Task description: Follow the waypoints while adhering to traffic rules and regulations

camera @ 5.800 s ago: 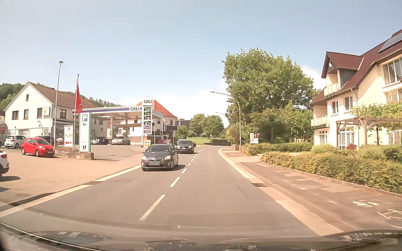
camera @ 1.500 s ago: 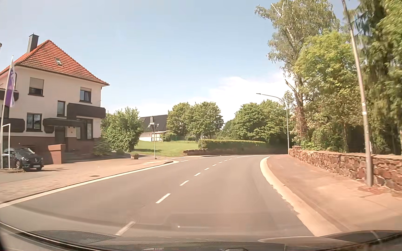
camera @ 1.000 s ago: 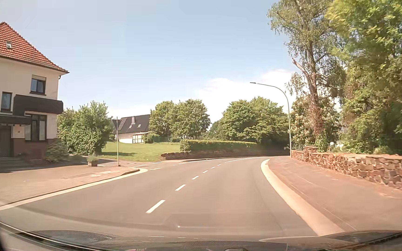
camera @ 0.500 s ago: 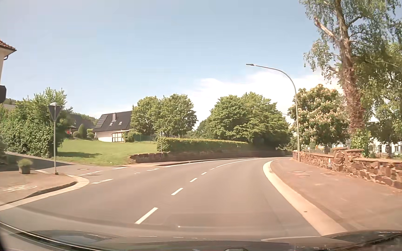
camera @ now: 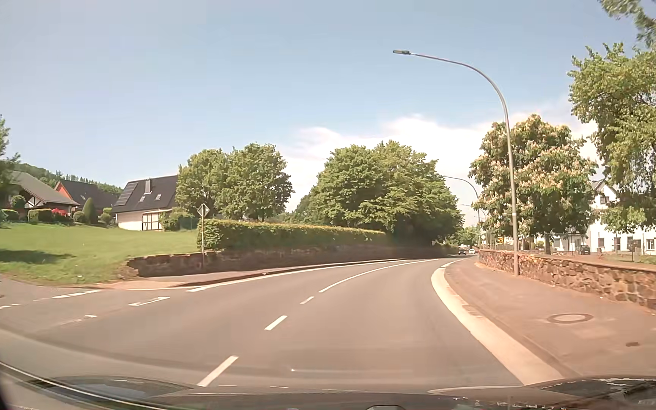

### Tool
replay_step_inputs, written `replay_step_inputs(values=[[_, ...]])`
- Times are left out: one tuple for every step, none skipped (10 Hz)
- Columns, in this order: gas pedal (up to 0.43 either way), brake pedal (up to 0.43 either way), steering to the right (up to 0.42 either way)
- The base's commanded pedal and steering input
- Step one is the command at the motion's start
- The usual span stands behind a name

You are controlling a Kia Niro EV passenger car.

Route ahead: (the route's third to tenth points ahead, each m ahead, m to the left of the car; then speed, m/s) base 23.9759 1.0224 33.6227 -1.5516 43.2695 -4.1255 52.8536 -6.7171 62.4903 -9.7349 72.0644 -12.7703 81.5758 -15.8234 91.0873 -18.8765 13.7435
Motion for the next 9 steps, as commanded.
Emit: replay_step_inputs(values=[[0.169,0.0,0.044],[0.169,0.0,0.043],[0.169,0.0,0.044],[0.169,0.0,0.044],[0.169,0.0,0.043],[0.177,0.0,0.043],[0.177,0.0,0.043],[0.177,0.0,0.043],[0.177,0.0,0.043]])
